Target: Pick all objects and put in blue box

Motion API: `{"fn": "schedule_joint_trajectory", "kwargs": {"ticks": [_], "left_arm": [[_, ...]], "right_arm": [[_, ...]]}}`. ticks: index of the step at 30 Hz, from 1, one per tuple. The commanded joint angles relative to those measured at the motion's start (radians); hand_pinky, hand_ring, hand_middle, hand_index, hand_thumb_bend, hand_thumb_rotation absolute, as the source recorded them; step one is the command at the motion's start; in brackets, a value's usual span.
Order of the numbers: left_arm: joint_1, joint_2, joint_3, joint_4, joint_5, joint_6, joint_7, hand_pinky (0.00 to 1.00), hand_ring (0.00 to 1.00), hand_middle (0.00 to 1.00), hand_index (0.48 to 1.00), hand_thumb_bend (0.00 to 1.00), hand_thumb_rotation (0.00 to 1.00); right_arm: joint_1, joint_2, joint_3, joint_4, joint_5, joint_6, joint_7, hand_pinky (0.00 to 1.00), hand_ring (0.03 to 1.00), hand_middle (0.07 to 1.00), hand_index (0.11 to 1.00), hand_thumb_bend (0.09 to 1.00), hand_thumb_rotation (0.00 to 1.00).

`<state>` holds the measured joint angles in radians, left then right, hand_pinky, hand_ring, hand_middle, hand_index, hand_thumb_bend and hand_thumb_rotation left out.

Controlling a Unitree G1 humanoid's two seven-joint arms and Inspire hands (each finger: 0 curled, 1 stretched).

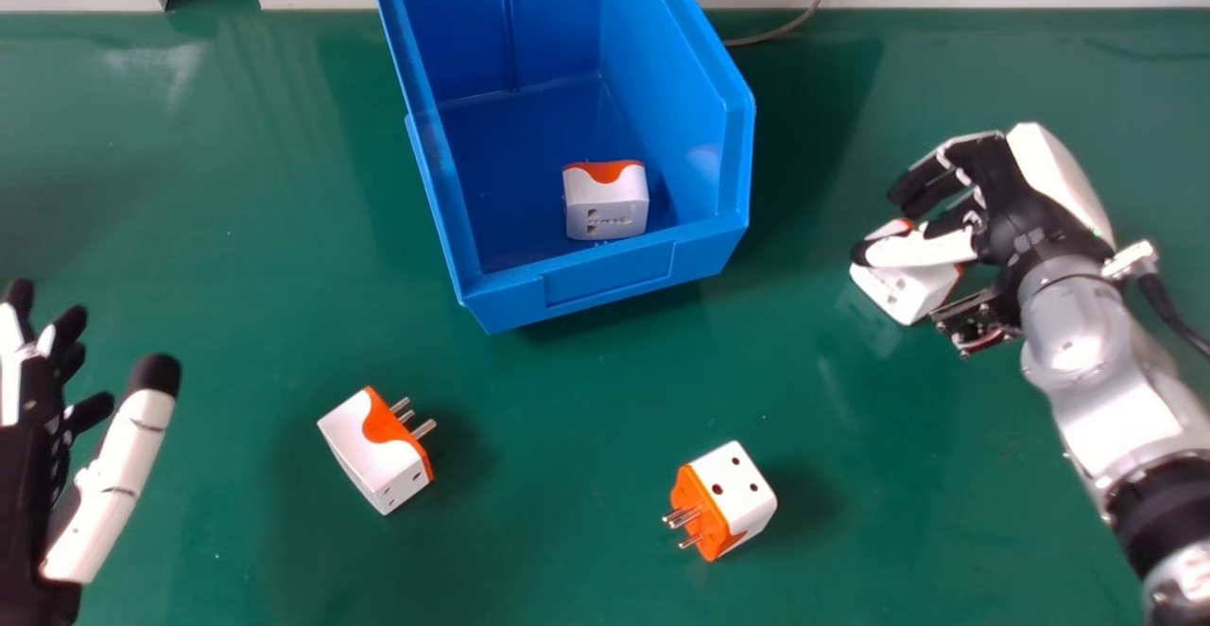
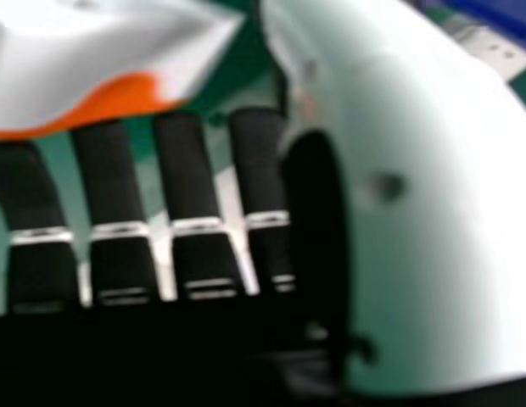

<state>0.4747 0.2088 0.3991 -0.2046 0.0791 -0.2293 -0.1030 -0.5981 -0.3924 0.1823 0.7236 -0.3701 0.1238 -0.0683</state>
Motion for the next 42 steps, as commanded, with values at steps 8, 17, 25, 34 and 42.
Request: {"fn": "schedule_joint_trajectory", "kwargs": {"ticks": [8,17,25,34,42], "left_arm": [[-0.111,0.017,-0.04,0.092,0.008,-0.007,0.038,0.88,0.97,0.98,0.969,0.58,0.81],[-0.144,0.015,-0.054,0.135,0.001,-0.061,0.065,0.9,0.98,0.99,0.972,0.56,0.79],[-0.146,0.024,-0.053,0.16,-0.004,-0.069,0.069,0.91,0.99,0.99,0.976,0.55,0.78],[-0.133,0.04,-0.054,0.165,0.005,-0.071,0.068,0.92,1.0,1.0,0.978,0.52,0.77],[-0.117,0.05,-0.053,0.155,0.001,-0.06,0.067,0.92,1.0,1.0,0.979,0.52,0.76]], "right_arm": [[0.096,-0.069,0.016,-0.313,-0.042,0.021,0.14,0.43,0.576,0.626,0.5,0.472,0.05],[0.121,-0.09,0.013,-0.34,-0.061,0.01,0.176,0.3,0.415,0.491,0.488,0.477,0.1],[0.143,-0.055,0.0,-0.337,-0.144,0.042,0.009,0.28,0.382,0.464,0.485,0.479,0.12],[0.185,-0.046,0.014,-0.354,-0.22,0.047,-0.102,0.44,0.558,0.623,0.609,0.477,0.25],[0.192,-0.039,0.012,-0.318,-0.195,0.035,-0.092,0.57,0.725,0.802,0.824,0.493,0.38]]}}
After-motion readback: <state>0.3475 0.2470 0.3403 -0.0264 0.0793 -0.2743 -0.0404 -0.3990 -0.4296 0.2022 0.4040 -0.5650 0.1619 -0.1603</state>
